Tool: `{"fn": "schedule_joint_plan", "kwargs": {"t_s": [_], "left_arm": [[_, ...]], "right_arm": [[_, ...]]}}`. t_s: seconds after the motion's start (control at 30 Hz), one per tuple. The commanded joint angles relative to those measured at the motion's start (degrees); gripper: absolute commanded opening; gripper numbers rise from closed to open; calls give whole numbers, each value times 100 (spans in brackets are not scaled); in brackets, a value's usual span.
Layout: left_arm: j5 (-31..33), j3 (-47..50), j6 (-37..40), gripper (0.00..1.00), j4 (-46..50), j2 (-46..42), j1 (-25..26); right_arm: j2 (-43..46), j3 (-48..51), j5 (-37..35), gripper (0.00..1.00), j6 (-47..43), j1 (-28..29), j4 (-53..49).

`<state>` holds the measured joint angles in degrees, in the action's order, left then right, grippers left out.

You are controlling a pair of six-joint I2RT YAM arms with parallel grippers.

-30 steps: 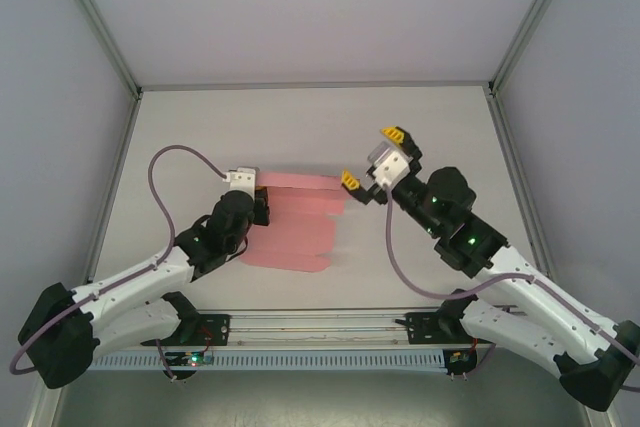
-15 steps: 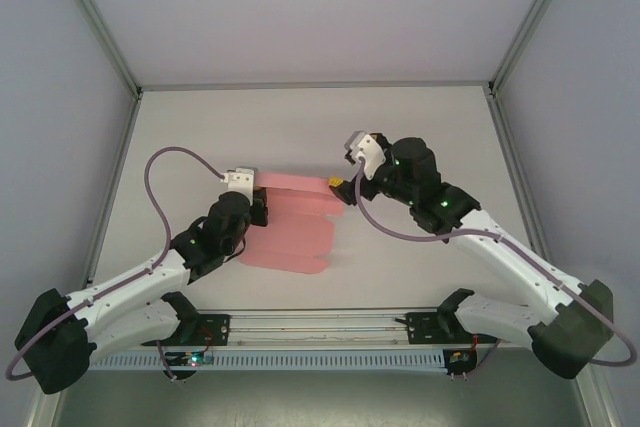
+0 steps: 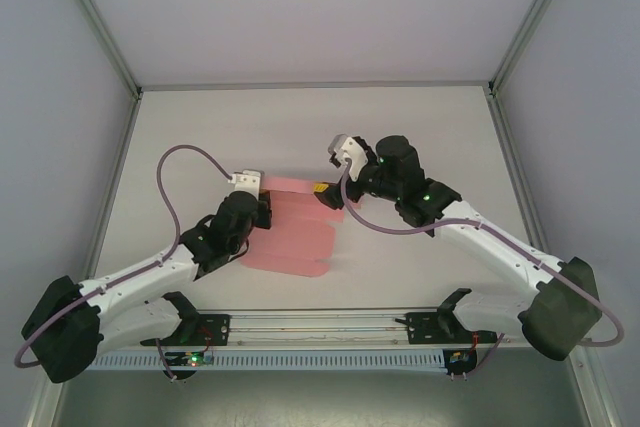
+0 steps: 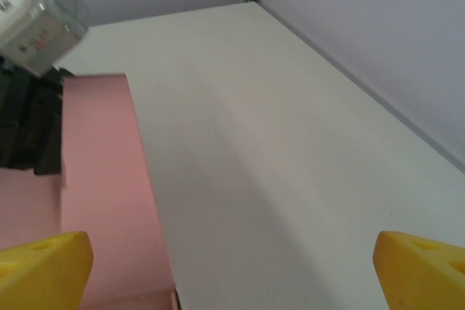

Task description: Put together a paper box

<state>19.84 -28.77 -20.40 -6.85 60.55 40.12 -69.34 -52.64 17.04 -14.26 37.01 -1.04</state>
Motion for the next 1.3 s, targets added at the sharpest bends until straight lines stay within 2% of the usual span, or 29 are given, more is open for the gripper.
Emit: {"fn": "schedule_joint_plan", "kwargs": {"t_s": [0.0,0.13,0.2,0.4,0.6,0.7,0.87,1.03,1.27], "left_arm": [[-33,-270,-358,0,-331,135,-4],[-37,-303,-298,0,-383,138,-17],[-67,-256,-252,0,-409,56,-25],[100,-226,-285,0,-185,-170,-83],[-27,-268,-391,0,-117,-196,-119],[-313,-289,-343,0,-221,-120,-120],[-883,-281,-219,0,-499,146,-126],[-969,-270,-297,0,-619,349,-119],[-1078,-271,-589,0,-841,531,-119]], "right_arm": [[-10,17,86,98,102,67,449],[193,14,-776,98,68,-15,104],[317,-18,-880,98,60,-161,-222],[701,299,-589,98,-53,-292,-608],[586,419,-16,98,-164,-300,-738],[446,434,-47,98,-99,-291,-328],[150,612,-244,98,400,-283,1055],[-70,791,-364,98,916,-256,2159],[-88,1176,-2062,98,1895,-81,3307]]}}
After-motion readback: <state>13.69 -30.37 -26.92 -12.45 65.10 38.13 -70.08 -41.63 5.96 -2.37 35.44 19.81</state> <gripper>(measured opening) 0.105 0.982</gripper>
